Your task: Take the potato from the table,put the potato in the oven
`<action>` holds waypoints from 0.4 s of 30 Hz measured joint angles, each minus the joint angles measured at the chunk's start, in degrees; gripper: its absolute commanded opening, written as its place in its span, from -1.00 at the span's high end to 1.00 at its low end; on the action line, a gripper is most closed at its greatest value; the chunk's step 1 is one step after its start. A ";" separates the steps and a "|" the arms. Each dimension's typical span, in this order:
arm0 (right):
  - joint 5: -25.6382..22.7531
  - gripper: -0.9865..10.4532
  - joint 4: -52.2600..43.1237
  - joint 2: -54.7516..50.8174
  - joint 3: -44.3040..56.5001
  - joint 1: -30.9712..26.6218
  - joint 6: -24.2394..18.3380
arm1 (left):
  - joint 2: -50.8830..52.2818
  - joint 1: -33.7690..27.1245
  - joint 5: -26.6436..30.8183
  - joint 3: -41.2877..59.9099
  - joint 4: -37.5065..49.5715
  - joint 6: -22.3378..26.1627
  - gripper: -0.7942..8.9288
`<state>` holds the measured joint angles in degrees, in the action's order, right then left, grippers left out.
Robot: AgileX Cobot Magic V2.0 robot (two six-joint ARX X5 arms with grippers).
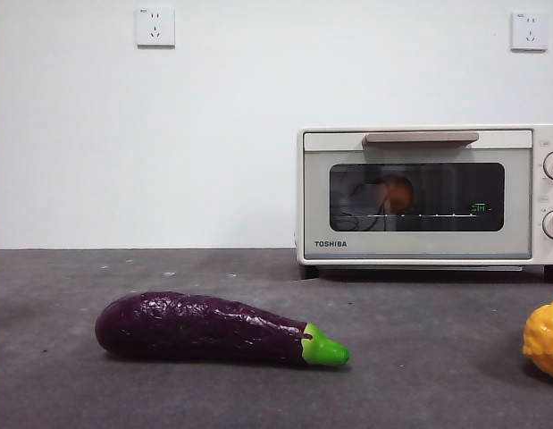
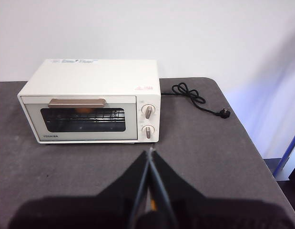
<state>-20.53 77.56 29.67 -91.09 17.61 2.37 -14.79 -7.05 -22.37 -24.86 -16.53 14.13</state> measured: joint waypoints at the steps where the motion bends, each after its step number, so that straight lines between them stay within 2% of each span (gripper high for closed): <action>1: 0.00 0.83 0.00 0.00 0.00 0.00 0.00 | 1.42 0.11 -0.31 2.14 1.16 -0.70 0.84; 6: 0.00 0.83 0.00 0.00 0.00 0.00 0.00 | 9.09 1.33 -0.42 11.43 3.72 -4.81 0.84; 12: 0.00 0.83 0.00 0.00 0.00 0.00 0.00 | 12.07 2.91 -0.52 20.17 11.08 -6.27 0.84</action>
<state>-20.53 77.56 29.67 -91.09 17.61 2.37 -2.72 -4.14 -22.90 -4.69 -5.45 7.86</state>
